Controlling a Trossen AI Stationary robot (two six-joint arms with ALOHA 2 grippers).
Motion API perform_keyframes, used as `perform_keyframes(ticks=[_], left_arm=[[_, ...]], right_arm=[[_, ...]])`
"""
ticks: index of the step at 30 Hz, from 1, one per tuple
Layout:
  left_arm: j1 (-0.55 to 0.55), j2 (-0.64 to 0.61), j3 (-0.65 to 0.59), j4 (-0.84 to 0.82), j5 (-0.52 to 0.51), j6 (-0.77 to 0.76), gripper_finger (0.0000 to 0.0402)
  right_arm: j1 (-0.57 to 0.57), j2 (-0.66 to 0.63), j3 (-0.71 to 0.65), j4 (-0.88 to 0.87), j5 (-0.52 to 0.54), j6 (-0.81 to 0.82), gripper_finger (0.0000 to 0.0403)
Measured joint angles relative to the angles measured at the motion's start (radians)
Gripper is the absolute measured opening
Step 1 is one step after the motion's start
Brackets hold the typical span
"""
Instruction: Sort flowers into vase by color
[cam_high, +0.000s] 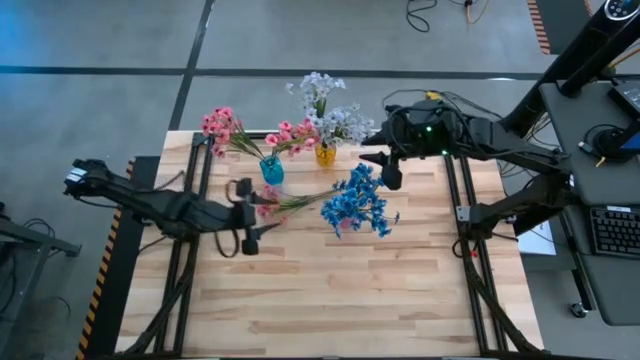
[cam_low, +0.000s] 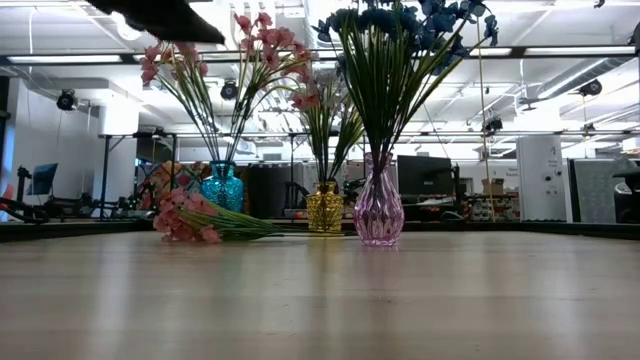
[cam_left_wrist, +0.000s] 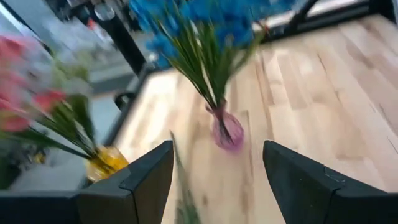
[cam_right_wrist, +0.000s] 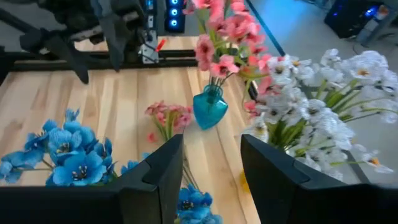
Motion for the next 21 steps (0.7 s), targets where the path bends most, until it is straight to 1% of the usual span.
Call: perform_keyframes(ticks=[4, 8, 12, 17, 21], left_arm=[[0.0, 0.106, -0.001, 0.027, 0.009, -0.075, 0.023], [0.001, 0.222, -0.001, 0.09, 0.007, -0.11, 0.023], [0.001, 0.345, -0.001, 0.197, -0.034, -0.085, 0.023], [0.011, 0.478, -0.002, 0.33, -0.126, -0.024, 0.023], [0.037, 0.542, -0.002, 0.382, -0.121, -0.024, 0.0228]], right_arm=[[0.003, 0.002, -0.001, 0.0, 0.0, -0.021, 0.0151], [0.003, -0.006, -0.001, 0.0, 0.0, -0.037, 0.015], [0.003, -0.019, -0.001, -0.003, -0.001, -0.047, 0.015], [0.003, -0.02, -0.001, -0.019, -0.002, -0.048, 0.015], [0.003, -0.02, -0.006, -0.024, -0.007, -0.046, 0.015]])
